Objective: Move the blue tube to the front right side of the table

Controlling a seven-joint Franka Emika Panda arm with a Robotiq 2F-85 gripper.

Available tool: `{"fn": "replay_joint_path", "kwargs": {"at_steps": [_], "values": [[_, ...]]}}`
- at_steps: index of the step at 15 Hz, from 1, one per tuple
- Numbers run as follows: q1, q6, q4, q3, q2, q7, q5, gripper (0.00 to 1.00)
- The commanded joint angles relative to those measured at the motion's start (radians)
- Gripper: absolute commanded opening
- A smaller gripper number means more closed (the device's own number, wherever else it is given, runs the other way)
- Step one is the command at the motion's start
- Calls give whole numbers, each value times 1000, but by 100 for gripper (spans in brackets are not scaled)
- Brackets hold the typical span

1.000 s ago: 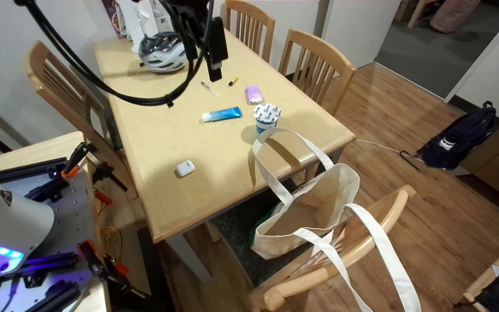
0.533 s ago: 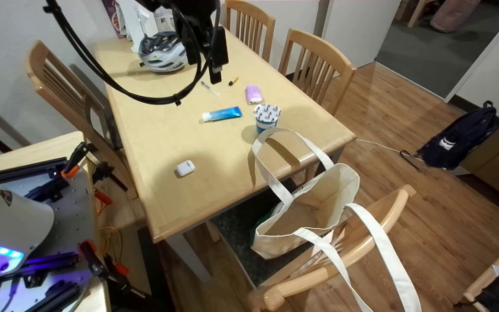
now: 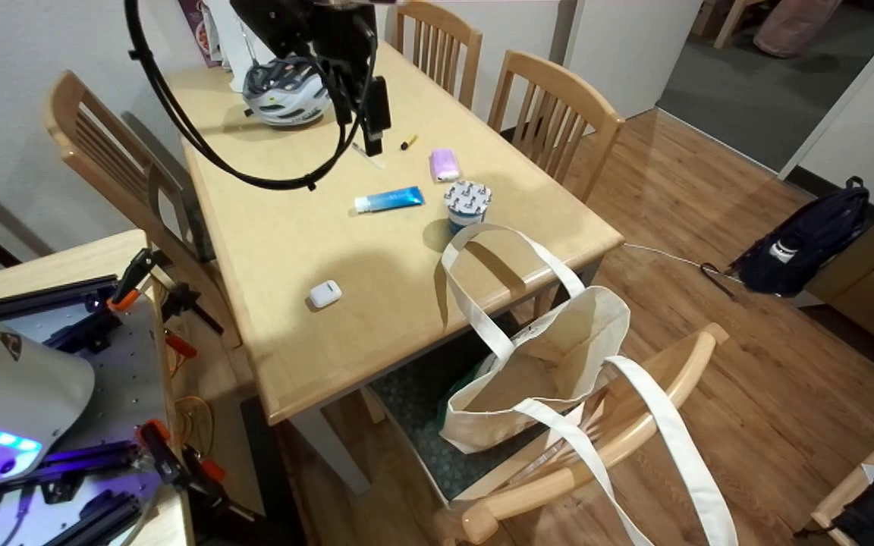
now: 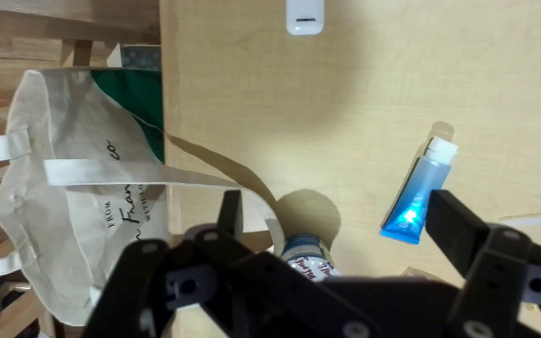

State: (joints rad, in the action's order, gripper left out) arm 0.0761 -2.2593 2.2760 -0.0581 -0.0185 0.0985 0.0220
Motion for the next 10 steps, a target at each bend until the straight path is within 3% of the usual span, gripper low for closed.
{"fn": "replay_joint_path", "kwargs": {"at_steps": [1,3,4,6,7,10], "values": [[38,-71,-93,-40,-164,72,-18,100],[27,-132,-78,-51,-162,-67,-72,100],[46,-100,-64,-42,-150,28,-22,100],[45,-122,-75,-45,-172,-10,-36,100],[55,-114,-61,-23,-161,119,-9,100],[73,-178,-51,-12,-208,298,-19,100]]}}
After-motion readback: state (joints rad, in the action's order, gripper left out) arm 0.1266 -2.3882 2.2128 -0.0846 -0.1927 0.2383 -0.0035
